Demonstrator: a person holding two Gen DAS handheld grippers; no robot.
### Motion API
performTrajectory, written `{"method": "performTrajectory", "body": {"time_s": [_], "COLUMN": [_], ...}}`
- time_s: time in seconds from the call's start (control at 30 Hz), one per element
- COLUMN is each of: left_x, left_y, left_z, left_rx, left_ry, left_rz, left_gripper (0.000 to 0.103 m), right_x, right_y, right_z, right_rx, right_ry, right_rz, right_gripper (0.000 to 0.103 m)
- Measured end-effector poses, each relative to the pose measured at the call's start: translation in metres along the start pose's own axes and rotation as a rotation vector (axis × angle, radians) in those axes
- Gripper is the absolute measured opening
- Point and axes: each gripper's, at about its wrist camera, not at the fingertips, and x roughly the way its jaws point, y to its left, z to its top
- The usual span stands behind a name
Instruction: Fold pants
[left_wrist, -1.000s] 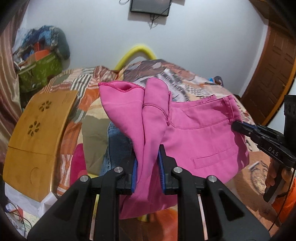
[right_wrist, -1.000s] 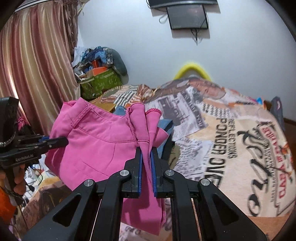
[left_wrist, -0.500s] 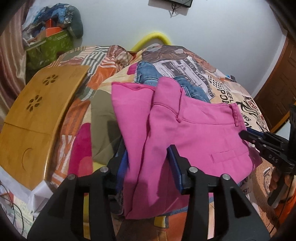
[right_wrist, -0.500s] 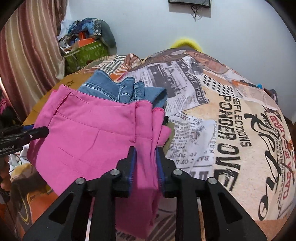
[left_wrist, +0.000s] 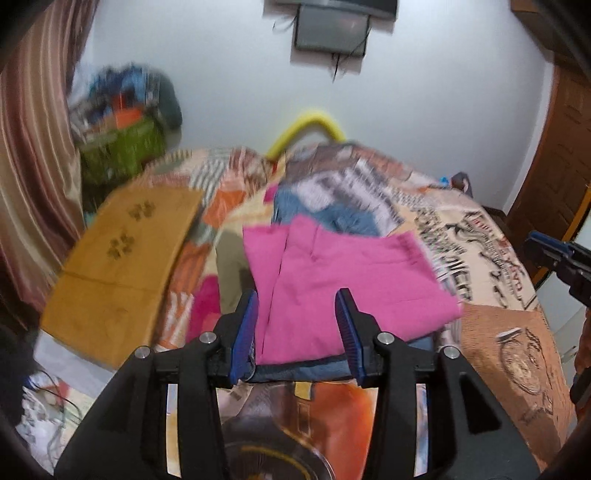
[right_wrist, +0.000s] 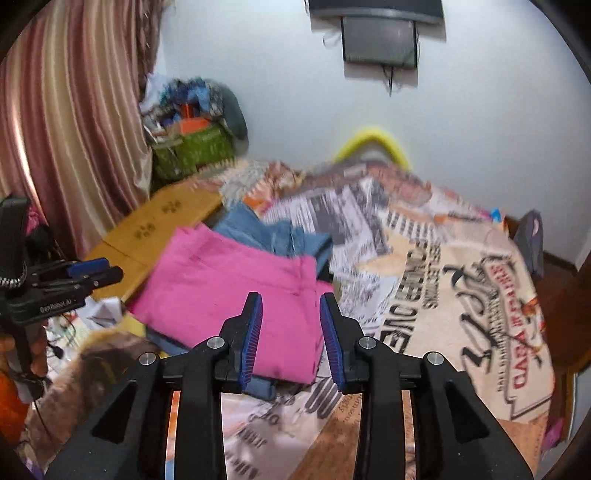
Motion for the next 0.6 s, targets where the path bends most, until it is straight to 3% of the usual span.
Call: {"method": "performTrajectory", "body": {"time_s": [0.2,0.5,0.6], "left_x": [-0.098,-0.23,-0.265], "left_y": [-0.029,-0.07,-0.08], "left_z": [0.001,-0.024,-0.038], "left_rx": [0.035,0.06,0.06], "left_ry": [-0.147,-0.342,-0.391], "left_rz": [-0.017,-0.066,-0.066], "left_gripper": [0.044,0.044,0.044], "right_x": [-0.081,-0.192,-0.221], "right_y": [0.021,0.05,0.062], "right_z": [0.005,-0.017,-0.025], "right_rx": [-0.002,-0.023,-0.043], "right_ry": [-0.135,-0.315,-0.371], "right_rz": [-0.001,-0.001,0.014], "right_gripper": [0.039,0.04,0.051]}}
